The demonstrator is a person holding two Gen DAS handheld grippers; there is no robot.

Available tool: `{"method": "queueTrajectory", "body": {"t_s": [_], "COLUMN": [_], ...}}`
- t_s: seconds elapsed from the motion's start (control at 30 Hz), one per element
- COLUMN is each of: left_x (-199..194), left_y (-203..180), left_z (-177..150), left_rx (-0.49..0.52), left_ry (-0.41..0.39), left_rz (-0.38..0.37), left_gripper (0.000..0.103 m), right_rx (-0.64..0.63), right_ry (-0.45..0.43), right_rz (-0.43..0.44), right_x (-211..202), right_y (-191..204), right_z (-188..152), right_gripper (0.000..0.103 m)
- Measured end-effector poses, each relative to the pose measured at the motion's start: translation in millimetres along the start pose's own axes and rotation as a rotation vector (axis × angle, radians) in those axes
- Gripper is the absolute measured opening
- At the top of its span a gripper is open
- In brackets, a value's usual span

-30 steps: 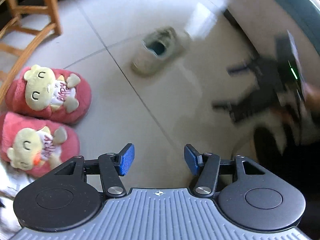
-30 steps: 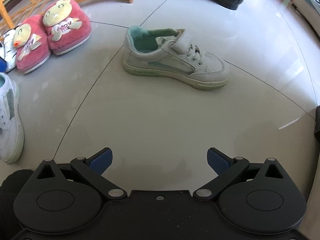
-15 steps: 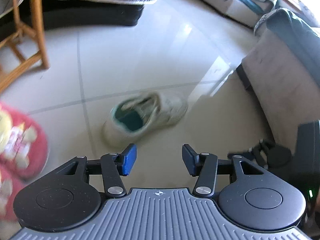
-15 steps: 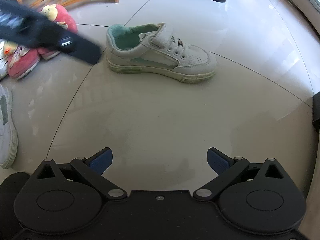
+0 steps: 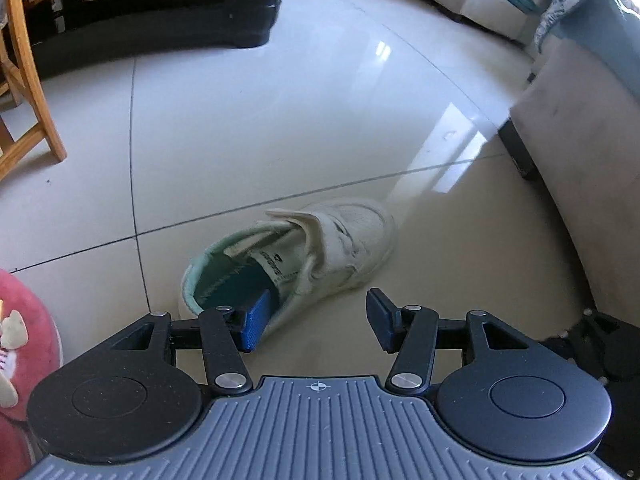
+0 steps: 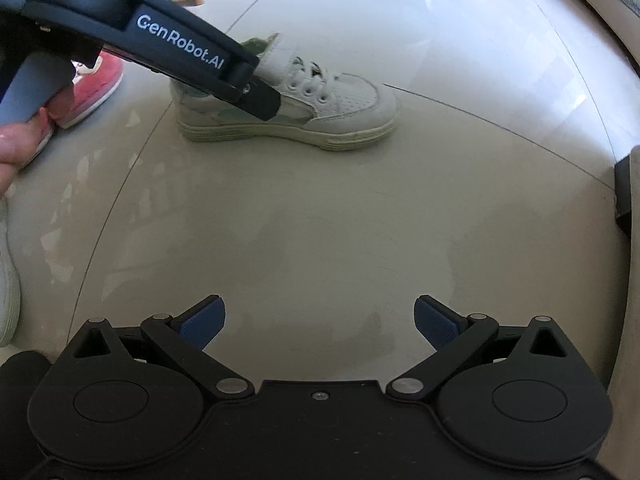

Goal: Organize scattered shoes
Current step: 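Grasp the other mint-lined sneaker heel with the left gripper, then lift the sneaker with the left gripper while the right gripper approaches it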

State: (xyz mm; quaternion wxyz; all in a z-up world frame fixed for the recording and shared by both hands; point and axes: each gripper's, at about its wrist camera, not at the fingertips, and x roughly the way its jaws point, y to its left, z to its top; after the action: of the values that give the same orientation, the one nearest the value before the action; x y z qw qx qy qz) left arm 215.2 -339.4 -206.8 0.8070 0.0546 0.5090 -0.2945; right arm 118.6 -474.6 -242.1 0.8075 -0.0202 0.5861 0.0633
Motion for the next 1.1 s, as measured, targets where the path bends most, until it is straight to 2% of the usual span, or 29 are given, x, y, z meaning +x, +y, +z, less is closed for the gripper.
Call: {"method": "queueTrajectory", "body": {"t_s": [0.07,0.13,0.17,0.2,0.23,0.27,0.37,0.5,0.57,1.1], "left_x": [3.5,10.4,13.7,16.3,17.7,18.3,16.7,12.9,8.6,-22.6], "left_y": [0.2,-0.2,-0.9,-1.8,-1.7,-1.0,6.0,4.0,6.2,8.5], "left_z": [0.3,-0.5,-1.0,-1.7,-1.9,-1.9,-7.7,-15.7,-23.7,-71.8], "left_rx": [0.010,0.031,0.040,0.046,0.050,0.053,0.044,0.087,0.095,0.176], "left_ry": [0.003,0.022,0.027,0.030,0.030,0.029,0.041,0.047,0.060,0.105], "left_rz": [0.016,0.006,0.005,0.008,0.010,0.012,-0.052,-0.063,-0.091,-0.168], "left_gripper": [0.053,0.048,0.040,0.036,0.026,0.020,0.012,0.010,0.010,0.010], "right_rx": [0.000,-0.004,-0.007,-0.009,-0.008,-0.005,0.013,0.038,0.039,0.081], "right_ry": [0.000,-0.001,-0.003,-0.006,-0.009,-0.011,-0.014,-0.020,-0.033,-0.057], "right_rz": [-0.003,-0.007,-0.008,-0.010,-0.012,-0.013,-0.018,-0.017,-0.018,-0.046], "right_x": [-0.2,-0.3,-0.7,-1.5,-2.3,-3.2,-5.8,-9.3,-12.3,-19.5], "right_y": [-0.2,0.5,0.7,0.4,-0.2,-1.1,-5.2,-10.2,-11.8,-19.1], "right_z": [-1.0,-0.8,-0.6,-0.3,0.0,0.1,-0.3,0.6,0.9,2.4], "right_gripper": [0.102,0.102,0.102,0.102,0.102,0.102,0.102,0.102,0.102,0.102]}}
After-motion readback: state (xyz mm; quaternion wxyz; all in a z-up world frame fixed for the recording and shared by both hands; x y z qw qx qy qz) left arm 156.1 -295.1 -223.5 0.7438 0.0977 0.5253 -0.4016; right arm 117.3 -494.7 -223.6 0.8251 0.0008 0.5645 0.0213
